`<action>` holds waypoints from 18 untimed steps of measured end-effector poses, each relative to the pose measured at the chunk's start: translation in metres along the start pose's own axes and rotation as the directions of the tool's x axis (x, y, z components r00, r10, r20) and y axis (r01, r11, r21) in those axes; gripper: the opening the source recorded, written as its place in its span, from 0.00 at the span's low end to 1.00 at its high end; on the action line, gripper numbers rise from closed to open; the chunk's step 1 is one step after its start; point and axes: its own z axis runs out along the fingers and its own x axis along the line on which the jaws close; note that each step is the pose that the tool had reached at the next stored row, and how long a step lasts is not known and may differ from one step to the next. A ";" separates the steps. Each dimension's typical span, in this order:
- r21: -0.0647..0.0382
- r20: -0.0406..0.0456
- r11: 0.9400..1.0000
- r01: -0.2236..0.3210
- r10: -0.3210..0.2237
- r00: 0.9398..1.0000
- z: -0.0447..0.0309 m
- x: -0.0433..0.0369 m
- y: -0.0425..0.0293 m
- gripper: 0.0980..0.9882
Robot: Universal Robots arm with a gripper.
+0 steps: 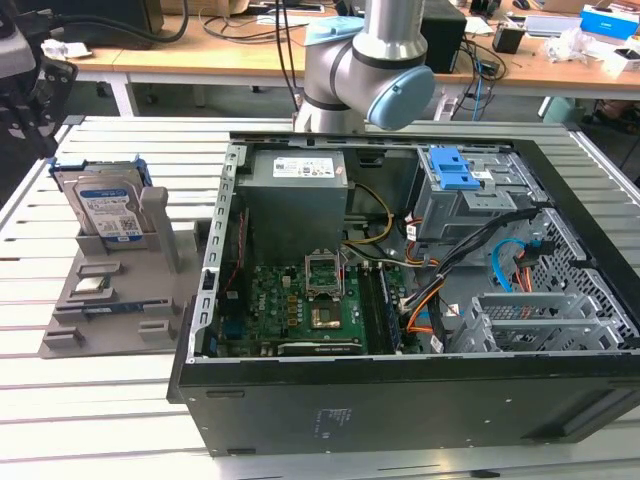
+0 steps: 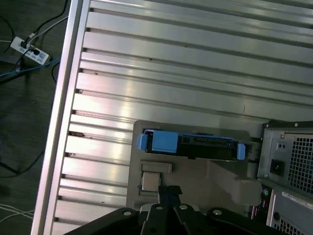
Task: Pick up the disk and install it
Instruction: 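Pick up the disk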
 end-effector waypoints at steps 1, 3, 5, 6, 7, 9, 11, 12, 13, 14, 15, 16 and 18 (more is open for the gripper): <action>0.000 -0.001 1.000 0.015 -0.015 1.000 0.0000 0.0000 0.0000 0.01; -0.001 -0.002 0.999 0.041 -0.041 0.999 0.0000 0.0000 0.0000 0.01; -0.002 -0.003 0.998 0.062 -0.062 0.998 0.0000 0.0000 0.0000 0.01; -0.002 -0.004 0.997 0.078 -0.078 0.997 0.0000 0.0000 0.0000 0.01; -0.002 -0.004 0.996 0.087 -0.087 0.996 0.0000 0.0000 0.0000 0.01; -0.003 -0.005 0.993 0.118 -0.118 0.993 0.0000 0.0000 0.0000 0.01; -0.004 -0.007 0.988 0.154 -0.154 0.988 0.0000 0.0000 0.0000 0.01; -0.005 -0.007 0.985 0.172 -0.172 0.985 0.0000 0.0000 0.0000 0.01; -0.005 -0.008 0.982 0.188 -0.188 0.982 0.0000 0.0000 0.0000 0.01; -0.006 -0.009 0.980 0.198 -0.198 0.980 0.0000 0.0000 0.0000 0.01; -0.006 -0.009 0.976 0.216 -0.216 0.976 0.0000 0.0000 0.0000 0.01; -0.006 -0.010 0.974 0.225 -0.225 0.974 0.0000 0.0000 0.0000 0.01; -0.007 -0.010 0.970 0.243 -0.243 0.970 0.0000 0.0000 0.0000 0.01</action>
